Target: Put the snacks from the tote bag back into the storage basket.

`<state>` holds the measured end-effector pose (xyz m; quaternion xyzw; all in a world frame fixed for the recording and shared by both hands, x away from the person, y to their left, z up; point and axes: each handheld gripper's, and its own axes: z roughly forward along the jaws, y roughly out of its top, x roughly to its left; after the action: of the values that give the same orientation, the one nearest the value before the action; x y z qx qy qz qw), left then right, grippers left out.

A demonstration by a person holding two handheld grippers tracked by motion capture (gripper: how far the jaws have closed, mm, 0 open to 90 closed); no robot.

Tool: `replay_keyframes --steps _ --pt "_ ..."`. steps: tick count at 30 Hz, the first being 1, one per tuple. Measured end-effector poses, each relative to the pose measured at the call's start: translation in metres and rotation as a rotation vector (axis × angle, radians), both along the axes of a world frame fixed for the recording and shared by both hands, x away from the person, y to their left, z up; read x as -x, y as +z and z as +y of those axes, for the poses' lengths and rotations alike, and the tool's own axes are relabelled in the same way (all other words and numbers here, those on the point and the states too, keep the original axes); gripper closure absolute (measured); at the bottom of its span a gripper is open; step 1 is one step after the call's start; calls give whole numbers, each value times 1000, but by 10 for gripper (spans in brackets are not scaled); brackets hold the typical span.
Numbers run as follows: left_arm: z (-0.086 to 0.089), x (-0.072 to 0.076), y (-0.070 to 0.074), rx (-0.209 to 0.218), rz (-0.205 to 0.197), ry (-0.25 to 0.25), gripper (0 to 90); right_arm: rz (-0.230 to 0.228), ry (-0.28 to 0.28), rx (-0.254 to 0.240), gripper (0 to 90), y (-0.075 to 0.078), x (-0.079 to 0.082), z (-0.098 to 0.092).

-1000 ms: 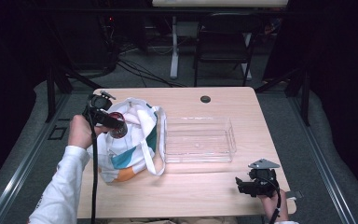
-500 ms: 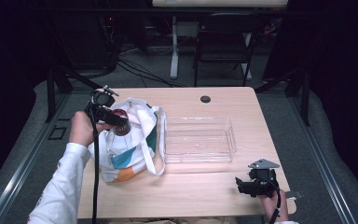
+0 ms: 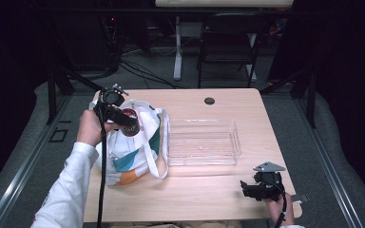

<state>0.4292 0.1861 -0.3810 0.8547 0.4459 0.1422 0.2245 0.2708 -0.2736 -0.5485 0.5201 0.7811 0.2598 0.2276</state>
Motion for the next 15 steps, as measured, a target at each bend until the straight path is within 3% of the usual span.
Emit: replay_keyframes --steps 15 --pt "-20 1 5 14 -3 -48 272 2 2 -7 144 -1 -1 0"
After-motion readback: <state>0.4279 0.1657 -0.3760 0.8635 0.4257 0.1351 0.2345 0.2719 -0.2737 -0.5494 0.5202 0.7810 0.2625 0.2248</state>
